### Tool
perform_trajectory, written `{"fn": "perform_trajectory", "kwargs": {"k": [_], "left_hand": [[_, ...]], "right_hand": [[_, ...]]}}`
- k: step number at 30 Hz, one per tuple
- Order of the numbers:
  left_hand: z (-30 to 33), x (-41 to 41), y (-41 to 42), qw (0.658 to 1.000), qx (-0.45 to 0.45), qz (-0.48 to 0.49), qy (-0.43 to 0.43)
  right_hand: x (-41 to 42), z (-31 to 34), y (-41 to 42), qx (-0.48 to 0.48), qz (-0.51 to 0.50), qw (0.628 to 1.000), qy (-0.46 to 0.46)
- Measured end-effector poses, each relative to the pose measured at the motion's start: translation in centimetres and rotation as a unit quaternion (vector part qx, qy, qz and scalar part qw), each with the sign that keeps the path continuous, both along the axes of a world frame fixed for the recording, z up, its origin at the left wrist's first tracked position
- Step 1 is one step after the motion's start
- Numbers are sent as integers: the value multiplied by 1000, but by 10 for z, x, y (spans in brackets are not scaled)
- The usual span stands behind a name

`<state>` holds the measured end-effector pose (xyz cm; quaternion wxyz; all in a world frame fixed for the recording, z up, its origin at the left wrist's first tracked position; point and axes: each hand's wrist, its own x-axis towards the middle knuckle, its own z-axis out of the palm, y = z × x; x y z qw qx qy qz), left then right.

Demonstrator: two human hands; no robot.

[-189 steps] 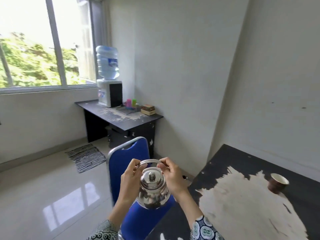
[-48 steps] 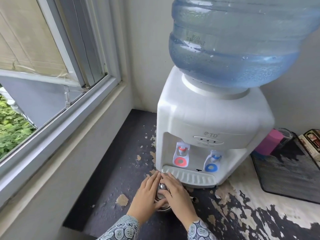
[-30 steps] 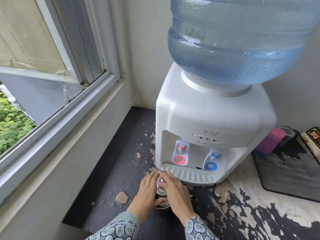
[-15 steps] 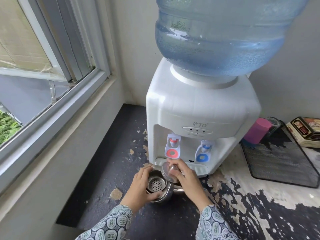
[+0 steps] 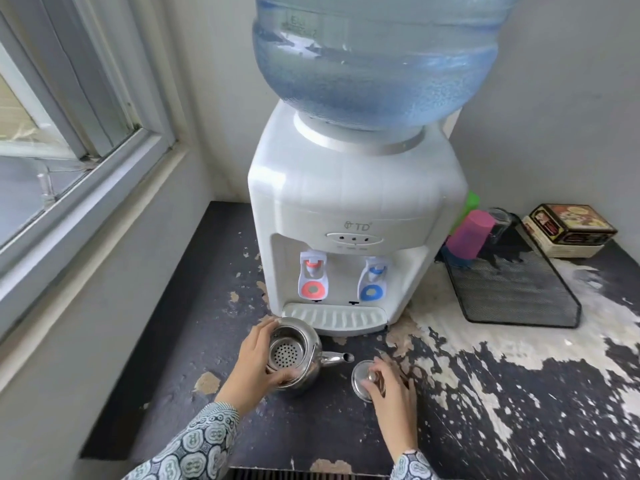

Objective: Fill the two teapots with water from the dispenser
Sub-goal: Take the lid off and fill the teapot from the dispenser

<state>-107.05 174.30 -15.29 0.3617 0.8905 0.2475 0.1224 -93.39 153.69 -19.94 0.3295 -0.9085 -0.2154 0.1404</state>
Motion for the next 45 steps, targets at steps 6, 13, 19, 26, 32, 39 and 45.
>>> {"fn": "perform_trajectory", "kwargs": {"k": [6,13,19,26,32,39,45], "left_hand": [[2,-8,-5,999,-32,-13,-31],[-8,-27,-11,997,-71,-1,-14],[-4,-24,-10,994,-97,20,-38],[27,1,-13,985,-151,40,-76],[28,23,-25,996,-57,33,-67],[29,36,-32,987,-71,116,-85],[31,48,-32,987,-44,109,-105]], "right_hand": [[3,26,19,103,43,994,-13],[-13,40,33,146,103,983,32],[-13,41,42,247,17,958,145],[11,68,43,359,-38,912,197],[25,68,49,375,-57,901,209],[37,71,54,337,-16,921,194],[17,95,46,370,-36,925,-80]]}}
